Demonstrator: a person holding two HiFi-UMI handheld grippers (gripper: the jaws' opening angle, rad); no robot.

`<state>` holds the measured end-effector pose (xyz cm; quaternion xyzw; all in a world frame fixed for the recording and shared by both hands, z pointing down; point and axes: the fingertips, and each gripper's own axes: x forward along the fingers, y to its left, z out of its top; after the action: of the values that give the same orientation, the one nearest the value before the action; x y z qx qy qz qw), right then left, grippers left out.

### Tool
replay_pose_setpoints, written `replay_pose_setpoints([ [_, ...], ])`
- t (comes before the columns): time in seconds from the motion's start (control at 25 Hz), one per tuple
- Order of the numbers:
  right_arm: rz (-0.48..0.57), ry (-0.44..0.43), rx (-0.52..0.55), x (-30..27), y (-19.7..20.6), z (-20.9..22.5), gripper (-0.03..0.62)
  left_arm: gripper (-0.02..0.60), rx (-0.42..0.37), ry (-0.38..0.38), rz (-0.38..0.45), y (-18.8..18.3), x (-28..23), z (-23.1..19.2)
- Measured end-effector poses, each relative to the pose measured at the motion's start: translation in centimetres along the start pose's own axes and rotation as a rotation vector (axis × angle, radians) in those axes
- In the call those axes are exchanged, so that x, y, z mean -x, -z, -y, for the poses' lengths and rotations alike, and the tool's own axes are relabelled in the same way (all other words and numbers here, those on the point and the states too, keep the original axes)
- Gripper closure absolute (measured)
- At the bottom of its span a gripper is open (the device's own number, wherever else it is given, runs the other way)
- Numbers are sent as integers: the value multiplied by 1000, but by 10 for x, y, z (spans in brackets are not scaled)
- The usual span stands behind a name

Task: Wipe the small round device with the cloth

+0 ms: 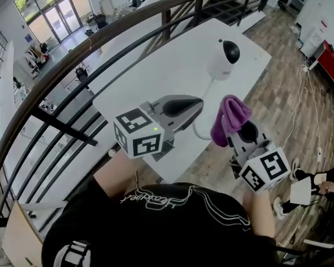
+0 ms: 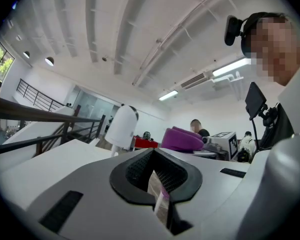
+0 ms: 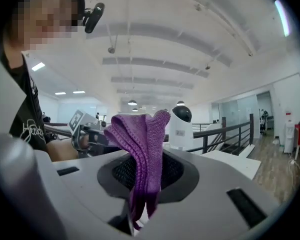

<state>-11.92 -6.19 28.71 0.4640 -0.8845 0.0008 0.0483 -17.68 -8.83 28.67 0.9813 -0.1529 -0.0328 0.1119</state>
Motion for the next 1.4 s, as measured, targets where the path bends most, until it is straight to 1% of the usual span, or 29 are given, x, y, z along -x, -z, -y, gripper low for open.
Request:
replay_pose_setpoints([
  [0.08, 8, -6, -33, 26, 5, 3, 533, 574, 1, 6, 11, 3, 0, 31],
  [0.24, 8, -16, -31, 82, 16, 4, 533, 574, 43, 24, 17, 21, -8, 89],
  [0.36, 13, -34, -47, 121, 23, 0, 533, 574, 35, 6, 2, 36, -16, 128],
  [0.44, 9, -53, -49, 142, 26, -4, 533, 574, 31, -5, 10, 41, -17, 151],
  [0.68, 7, -116, -48, 189, 39, -27, 533, 574, 10, -34, -3, 63, -12, 206],
  [0.84, 8, -166, -58, 208, 40, -48, 533, 574, -4, -60, -6, 63, -1, 231],
  [1.04, 24, -213, -82, 227, 40, -65, 533, 574, -29, -88, -28, 69, 3, 249],
  [1.16, 19, -219, -78, 233, 43, -70, 533, 574, -36, -82, -28, 72, 3, 257],
  [1.4, 4, -233, -89, 244, 52, -78, 533, 574, -21, -91, -31, 79, 5, 264],
])
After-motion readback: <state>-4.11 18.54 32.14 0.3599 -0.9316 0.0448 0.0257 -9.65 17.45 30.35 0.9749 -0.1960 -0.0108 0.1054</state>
